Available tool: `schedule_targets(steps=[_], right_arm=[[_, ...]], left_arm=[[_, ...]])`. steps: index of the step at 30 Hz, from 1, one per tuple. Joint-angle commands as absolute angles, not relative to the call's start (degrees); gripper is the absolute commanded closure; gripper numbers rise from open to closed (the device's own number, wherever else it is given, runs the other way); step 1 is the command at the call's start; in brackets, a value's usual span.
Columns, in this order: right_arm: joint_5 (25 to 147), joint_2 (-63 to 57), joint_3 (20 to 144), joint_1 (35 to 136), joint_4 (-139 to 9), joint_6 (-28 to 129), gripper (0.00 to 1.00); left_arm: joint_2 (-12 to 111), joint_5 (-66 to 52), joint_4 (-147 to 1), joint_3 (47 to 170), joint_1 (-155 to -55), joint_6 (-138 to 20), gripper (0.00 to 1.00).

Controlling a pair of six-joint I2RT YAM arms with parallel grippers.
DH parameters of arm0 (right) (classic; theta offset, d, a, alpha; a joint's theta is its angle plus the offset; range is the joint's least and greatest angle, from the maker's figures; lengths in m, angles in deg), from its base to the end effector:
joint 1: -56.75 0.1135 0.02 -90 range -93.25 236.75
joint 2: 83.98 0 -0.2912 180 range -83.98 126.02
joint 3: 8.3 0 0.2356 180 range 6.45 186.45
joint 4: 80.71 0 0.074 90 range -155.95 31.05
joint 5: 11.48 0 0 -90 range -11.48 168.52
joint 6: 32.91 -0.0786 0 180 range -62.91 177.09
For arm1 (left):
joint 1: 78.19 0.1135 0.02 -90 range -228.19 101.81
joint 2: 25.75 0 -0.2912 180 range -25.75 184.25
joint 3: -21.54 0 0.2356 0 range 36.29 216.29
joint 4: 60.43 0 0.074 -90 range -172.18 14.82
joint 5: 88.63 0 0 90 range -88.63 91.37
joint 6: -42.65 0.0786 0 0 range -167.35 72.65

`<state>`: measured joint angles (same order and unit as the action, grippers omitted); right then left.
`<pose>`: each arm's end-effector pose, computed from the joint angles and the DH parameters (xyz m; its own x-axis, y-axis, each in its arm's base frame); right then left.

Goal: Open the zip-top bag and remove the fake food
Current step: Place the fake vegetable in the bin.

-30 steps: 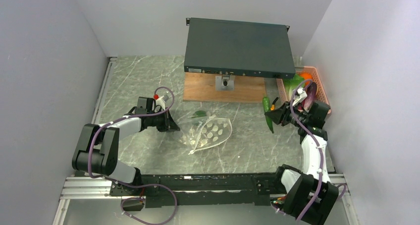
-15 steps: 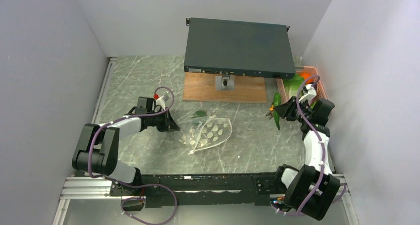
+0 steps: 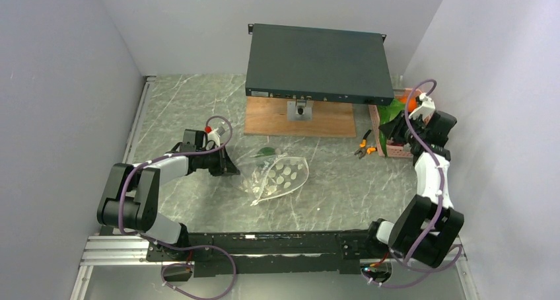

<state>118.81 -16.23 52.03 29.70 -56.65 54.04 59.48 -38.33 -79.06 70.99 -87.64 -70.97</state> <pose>0.2525 -0.0719 0.2826 -0.4721 0.2866 -0.8336 -0.1193 0.9162 0.3826 0.2533 -0.0931 0.1566 -0.9325 -0.1573 -0.3251 0.1303 0.6929 -0.7091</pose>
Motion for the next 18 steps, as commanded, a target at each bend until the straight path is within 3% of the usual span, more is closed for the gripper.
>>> schedule_targets(steps=[1,18], right_arm=[[116.67,-10.30,60.77,28.37,-53.35,56.43,1.00],[111.29,2.75,73.44,27.15,-53.80,66.59,1.00]], left_arm=[[59.24,-39.70,-77.55,71.28,-87.24,-70.20,1.00],[58.91,-39.59,-77.72,71.28,-87.24,-70.29,1.00]])
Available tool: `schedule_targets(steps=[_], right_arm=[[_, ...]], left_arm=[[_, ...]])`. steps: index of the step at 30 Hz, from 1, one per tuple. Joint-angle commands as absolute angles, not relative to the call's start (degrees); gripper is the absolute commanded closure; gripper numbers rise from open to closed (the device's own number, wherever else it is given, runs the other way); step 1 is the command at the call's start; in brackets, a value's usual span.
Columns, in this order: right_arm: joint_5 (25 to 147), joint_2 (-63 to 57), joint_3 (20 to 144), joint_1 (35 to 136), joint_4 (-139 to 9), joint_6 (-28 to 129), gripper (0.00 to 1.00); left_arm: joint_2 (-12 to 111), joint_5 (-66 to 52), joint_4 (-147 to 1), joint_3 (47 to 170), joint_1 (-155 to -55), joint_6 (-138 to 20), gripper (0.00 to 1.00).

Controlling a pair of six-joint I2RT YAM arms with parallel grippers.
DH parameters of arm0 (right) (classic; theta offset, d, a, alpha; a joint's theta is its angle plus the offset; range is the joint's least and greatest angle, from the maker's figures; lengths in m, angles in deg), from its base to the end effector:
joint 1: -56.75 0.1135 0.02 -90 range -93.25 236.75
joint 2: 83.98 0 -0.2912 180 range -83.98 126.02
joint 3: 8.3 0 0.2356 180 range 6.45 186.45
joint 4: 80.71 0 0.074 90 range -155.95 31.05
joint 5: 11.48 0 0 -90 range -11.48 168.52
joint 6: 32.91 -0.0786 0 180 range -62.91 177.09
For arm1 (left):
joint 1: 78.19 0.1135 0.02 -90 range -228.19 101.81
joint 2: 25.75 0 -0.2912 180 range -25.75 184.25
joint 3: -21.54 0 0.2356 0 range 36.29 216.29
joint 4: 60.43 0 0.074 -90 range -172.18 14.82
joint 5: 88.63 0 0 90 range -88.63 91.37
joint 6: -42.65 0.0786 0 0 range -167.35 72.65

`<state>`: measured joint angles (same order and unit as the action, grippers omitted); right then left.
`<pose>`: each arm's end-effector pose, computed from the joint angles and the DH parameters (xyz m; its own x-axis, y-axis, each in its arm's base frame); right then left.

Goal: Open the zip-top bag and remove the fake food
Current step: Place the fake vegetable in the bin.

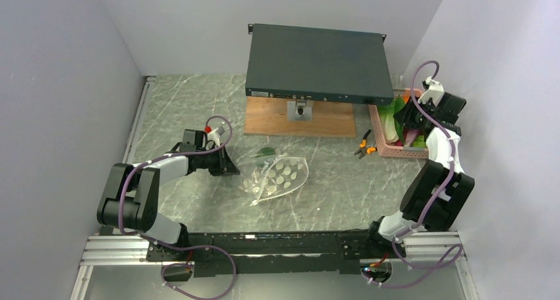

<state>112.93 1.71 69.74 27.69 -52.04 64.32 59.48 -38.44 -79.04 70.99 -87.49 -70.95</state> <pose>0.3218 -0.1280 0.2903 -0.5140 0.1668 -0.8414 -0.0625 0.9710 0.2306 0.2535 -0.0925 0.1567 -0.9322 -0.1590 -0.3252 0.1297 0.6921 -0.7101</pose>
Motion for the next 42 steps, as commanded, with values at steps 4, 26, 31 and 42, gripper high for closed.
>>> schedule_targets(steps=[4,26,31,42], right_arm=[[111.18,4.72,75.19,27.04,-54.59,66.60,1.00],[107.25,11.24,77.22,26.93,-59.26,61.94,0.69],[105.74,11.52,77.27,27.13,-59.44,61.92,0.62],[106.82,10.92,77.76,27.06,-58.55,62.62,0.50]], left_arm=[[58.93,-39.53,-77.84,71.35,-87.24,-70.30,1.00],[59.32,-39.54,-78.24,71.85,-87.24,-70.12,1.00],[59.41,-39.61,-78.25,71.93,-87.24,-70.11,1.00],[59.40,-39.45,-78.56,72.15,-87.24,-69.94,1.00]])
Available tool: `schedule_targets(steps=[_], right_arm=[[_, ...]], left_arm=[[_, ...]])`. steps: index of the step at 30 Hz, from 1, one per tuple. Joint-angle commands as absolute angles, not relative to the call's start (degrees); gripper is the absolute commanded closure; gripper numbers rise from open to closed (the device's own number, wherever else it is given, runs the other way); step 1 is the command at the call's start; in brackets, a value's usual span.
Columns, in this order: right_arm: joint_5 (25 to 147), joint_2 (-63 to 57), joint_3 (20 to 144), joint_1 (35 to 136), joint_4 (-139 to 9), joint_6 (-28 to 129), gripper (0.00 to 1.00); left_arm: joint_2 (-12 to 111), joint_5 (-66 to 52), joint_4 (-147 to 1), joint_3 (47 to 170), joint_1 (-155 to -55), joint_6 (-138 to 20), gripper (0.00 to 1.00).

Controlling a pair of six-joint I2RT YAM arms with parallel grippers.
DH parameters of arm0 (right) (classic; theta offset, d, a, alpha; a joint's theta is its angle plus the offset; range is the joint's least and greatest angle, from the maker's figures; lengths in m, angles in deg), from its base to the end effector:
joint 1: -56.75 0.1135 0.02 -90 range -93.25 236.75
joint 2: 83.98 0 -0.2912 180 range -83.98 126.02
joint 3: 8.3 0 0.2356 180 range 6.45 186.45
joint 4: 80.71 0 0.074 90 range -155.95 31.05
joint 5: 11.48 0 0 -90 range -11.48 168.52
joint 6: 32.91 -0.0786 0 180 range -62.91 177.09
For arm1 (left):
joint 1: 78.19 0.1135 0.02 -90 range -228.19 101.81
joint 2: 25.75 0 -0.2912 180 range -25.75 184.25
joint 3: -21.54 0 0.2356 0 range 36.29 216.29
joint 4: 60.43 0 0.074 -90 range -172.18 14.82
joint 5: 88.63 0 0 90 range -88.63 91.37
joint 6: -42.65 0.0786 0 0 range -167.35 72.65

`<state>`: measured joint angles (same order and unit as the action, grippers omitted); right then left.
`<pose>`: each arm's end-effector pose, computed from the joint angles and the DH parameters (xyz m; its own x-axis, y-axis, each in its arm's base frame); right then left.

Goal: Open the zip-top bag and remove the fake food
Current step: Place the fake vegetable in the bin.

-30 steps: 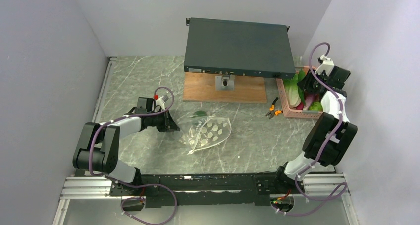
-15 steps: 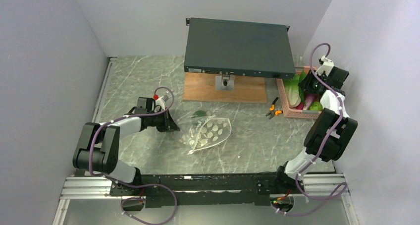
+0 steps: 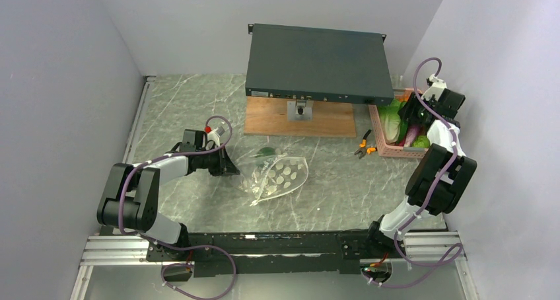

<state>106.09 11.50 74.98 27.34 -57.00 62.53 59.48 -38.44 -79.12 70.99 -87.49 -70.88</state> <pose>0.3615 -0.1620 0.2693 -0.5189 0.1961 -0.8320 0.0598 0.9793 0.1934 0.2534 -0.0925 0.1566 -0.9325 -0.1581 -0.3248 0.1298 0.6924 -0.7097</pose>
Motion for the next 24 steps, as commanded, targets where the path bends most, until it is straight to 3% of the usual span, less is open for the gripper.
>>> schedule_targets(steps=[1,19,24], right_arm=[[107.56,10.41,77.72,26.98,-58.37,62.63,0.50],[119.57,-8.62,64.27,27.05,-55.72,65.34,0.47],[127.94,-14.07,61.64,27.45,-49.70,70.70,0.47]], left_arm=[[59.29,-39.44,-78.52,72.08,-87.24,-70.02,1.00],[59.41,-39.85,-78.04,72.46,-87.20,-70.28,1.00],[59.17,-40.08,-77.81,72.51,-87.22,-70.46,1.00]])
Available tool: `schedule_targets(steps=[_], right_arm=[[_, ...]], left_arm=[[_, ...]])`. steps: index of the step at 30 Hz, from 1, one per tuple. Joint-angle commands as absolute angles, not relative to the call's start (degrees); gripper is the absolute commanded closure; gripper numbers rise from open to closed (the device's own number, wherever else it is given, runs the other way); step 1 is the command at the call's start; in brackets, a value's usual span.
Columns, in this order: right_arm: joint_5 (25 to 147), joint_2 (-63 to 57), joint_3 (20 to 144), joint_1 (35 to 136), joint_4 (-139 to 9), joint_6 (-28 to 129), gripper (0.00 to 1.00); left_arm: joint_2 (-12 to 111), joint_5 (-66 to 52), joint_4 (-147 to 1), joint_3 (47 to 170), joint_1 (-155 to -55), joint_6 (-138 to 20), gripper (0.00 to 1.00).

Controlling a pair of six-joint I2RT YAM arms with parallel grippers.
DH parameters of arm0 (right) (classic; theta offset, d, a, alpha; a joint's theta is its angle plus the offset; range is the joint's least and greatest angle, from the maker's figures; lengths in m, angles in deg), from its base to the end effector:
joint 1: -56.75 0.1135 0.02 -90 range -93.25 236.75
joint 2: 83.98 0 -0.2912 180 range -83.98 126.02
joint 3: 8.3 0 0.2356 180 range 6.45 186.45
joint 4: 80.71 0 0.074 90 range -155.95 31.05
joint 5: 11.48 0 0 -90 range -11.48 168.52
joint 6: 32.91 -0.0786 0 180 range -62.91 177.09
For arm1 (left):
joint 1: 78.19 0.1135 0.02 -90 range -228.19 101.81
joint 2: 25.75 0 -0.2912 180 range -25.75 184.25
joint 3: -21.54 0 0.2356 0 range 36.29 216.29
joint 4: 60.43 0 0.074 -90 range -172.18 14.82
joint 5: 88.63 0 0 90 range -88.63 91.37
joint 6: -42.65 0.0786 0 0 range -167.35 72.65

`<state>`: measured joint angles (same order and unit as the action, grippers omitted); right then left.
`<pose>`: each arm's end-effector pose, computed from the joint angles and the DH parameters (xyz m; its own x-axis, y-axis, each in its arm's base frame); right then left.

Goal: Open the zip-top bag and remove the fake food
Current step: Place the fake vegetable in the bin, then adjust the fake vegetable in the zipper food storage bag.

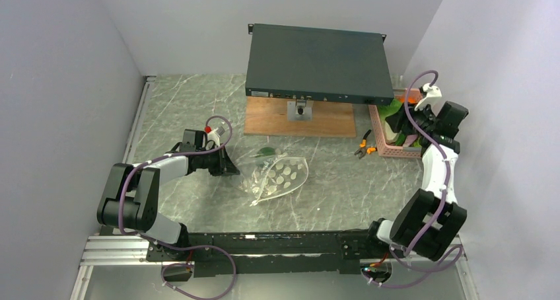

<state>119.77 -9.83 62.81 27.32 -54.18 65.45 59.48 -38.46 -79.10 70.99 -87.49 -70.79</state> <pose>0.2793 -0.0981 0.3155 -0.4063 0.1037 -0.9078 -0.1912 0.9619 0.1955 0.2534 -0.0925 0.1566 -0.9322 -0.1569 -0.3261 0.1317 0.6924 -0.7094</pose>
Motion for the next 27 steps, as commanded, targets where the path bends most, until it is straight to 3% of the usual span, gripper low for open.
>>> schedule_targets(steps=[1,9,15,21,27], right_arm=[[130.15,-14.71,61.50,27.63,-47.76,73.29,0.47],[144.16,-18.80,61.65,32.83,-22.94,102.66,0.51],[146.72,-22.76,60.46,42.72,-11.03,122.70,0.52],[141.87,-29.24,56.39,56.14,-22.36,117.49,0.55],[136.56,-28.33,53.80,72.09,-31.03,114.97,0.68]], left_arm=[[59.10,-40.11,-77.81,72.51,-87.24,-70.47,1.00],[57.53,-40.65,-76.77,72.12,-87.24,-71.11,1.00],[55.42,-40.15,-76.00,71.39,-87.24,-71.99,1.00],[52.59,-39.27,-76.03,71.01,-87.16,-72.31,0.98],[50.28,-38.72,-76.59,70.78,-87.11,-72.22,0.87]])
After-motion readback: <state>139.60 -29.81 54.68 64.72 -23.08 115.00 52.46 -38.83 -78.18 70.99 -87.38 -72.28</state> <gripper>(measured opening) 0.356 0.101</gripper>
